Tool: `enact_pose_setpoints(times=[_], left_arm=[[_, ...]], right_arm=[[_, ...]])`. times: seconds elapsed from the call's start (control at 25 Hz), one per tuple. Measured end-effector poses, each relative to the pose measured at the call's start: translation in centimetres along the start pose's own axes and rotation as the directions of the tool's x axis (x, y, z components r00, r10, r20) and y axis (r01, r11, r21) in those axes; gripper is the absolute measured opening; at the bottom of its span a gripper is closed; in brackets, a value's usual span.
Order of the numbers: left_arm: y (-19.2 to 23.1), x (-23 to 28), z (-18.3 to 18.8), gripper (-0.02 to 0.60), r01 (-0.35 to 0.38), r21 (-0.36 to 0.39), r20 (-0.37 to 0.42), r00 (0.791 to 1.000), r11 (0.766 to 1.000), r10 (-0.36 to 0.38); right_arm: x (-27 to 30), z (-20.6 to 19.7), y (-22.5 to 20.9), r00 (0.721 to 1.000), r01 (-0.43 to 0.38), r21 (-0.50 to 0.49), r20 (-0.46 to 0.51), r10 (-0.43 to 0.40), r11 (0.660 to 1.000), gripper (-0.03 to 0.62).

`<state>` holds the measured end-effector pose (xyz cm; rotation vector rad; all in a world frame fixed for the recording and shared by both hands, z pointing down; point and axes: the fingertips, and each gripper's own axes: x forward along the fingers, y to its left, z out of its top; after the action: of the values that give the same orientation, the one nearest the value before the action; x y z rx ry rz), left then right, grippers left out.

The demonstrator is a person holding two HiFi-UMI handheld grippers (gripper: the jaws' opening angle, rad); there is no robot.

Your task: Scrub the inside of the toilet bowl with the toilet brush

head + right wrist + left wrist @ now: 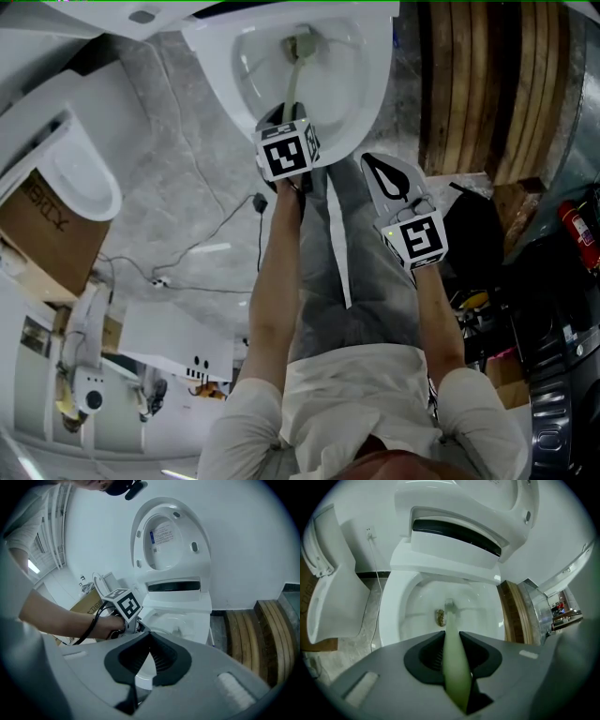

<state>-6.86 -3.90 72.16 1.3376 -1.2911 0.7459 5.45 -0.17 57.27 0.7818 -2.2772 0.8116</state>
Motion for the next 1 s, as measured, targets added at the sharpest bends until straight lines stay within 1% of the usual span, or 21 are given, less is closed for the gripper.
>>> enact_pose_setpoints(times=[0.08,0.32,0.4,0.6,0.68,0.76,0.8,0.88,0.96,1.0], left_arm=[[0.5,0.0,0.2,0.11,-0.008,0.015,-0.003,1.0,1.0,0.008],[2.5,-0.3,0.5,0.11,-0.025,-0.009,0.008,1.0,1.0,0.025],[3.2,-0.6,0.6,0.11,-0.038,0.0,0.013,0.999,0.999,0.038],[4.4,-2.1,1.3,0.11,-0.06,0.093,0.032,0.998,0.994,0.057],[5.0,-2.7,1.7,0.11,-0.075,0.15,0.04,0.997,0.986,0.07],[5.6,-3.1,2.2,0.11,-0.104,0.241,0.047,0.994,0.965,0.096],[5.8,-3.3,2.4,0.11,-0.122,0.299,0.047,0.992,0.946,0.113],[6.2,-3.8,2.6,0.11,-0.155,0.41,0.041,0.988,0.899,0.152],[6.5,-4.2,2.6,0.11,-0.173,0.487,0.033,0.983,0.856,0.18],[6.6,-4.4,2.6,0.11,-0.179,0.515,0.032,0.981,0.839,0.189]], right_arm=[[0.0,-0.1,0.1,1.0,0.003,0.0,-0.002,-0.003,1.0,0.003],[0.0,-0.1,0.1,1.0,0.015,0.002,-0.002,-0.015,1.0,0.004],[0.0,-0.1,0.1,1.0,0.019,0.004,0.001,-0.02,1.0,0.003],[-0.2,-0.1,0.2,1.0,0.027,0.006,0.007,-0.027,1.0,0.003],[-0.2,-0.1,0.4,1.0,0.027,0.008,0.012,-0.027,1.0,0.003],[-0.1,0.0,0.6,0.999,0.027,0.01,0.017,-0.027,1.0,0.003],[-0.1,0.0,0.7,0.999,0.028,0.011,0.02,-0.028,1.0,0.003],[-0.1,0.1,0.9,0.999,0.027,0.013,0.027,-0.027,1.0,0.004],[-0.2,0.2,1.1,0.999,0.025,0.014,0.032,-0.025,1.0,0.004],[-0.2,0.1,1.2,0.999,0.024,0.015,0.033,-0.024,1.0,0.003]])
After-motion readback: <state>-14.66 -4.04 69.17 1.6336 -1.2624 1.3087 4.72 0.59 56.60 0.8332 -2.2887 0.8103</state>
